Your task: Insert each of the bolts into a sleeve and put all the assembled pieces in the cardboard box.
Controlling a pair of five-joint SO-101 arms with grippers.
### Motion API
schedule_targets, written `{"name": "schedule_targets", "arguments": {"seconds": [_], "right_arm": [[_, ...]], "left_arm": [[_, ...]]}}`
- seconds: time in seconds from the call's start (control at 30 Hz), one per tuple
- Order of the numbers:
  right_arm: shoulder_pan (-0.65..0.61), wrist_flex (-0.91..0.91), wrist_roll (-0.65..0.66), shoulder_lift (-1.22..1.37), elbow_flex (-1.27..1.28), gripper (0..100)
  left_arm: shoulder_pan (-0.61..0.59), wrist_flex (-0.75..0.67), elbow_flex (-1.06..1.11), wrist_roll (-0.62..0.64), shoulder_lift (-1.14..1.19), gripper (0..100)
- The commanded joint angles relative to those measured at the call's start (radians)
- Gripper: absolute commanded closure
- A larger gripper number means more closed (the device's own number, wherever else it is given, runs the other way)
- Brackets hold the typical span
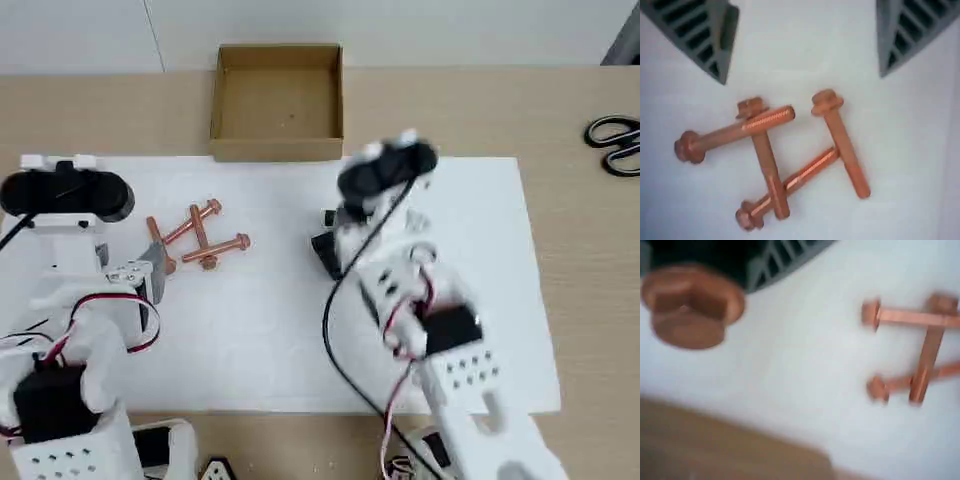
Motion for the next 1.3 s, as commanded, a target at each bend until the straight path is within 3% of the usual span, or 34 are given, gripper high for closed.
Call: {"name": "schedule_targets", "arguments": {"seconds": [0.0, 0.3, 0.67, 1.07, 1.27], "right_arm": [[0.022, -0.035, 0.008, 0.209, -0.304, 99.5], [0.021, -0.288, 0.008, 0.848, -0.822, 99.5], [0.021, -0.438, 0.008, 1.414, -1.31, 99.5], [0.024, -0.443, 0.008, 1.69, -1.485, 98.7], [0.038, -0.437, 0.009, 1.705, -1.485, 80.7]], "left_arm": [[-0.009, 0.032, -0.038, -0.006, -0.002, 81], [-0.014, 0.101, -0.039, -0.012, -0.003, 81], [-0.014, 0.143, -0.039, -0.014, -0.003, 81], [-0.014, 0.143, -0.038, -0.014, -0.003, 81], [-0.012, 0.143, -0.038, -0.014, -0.003, 81]]}}
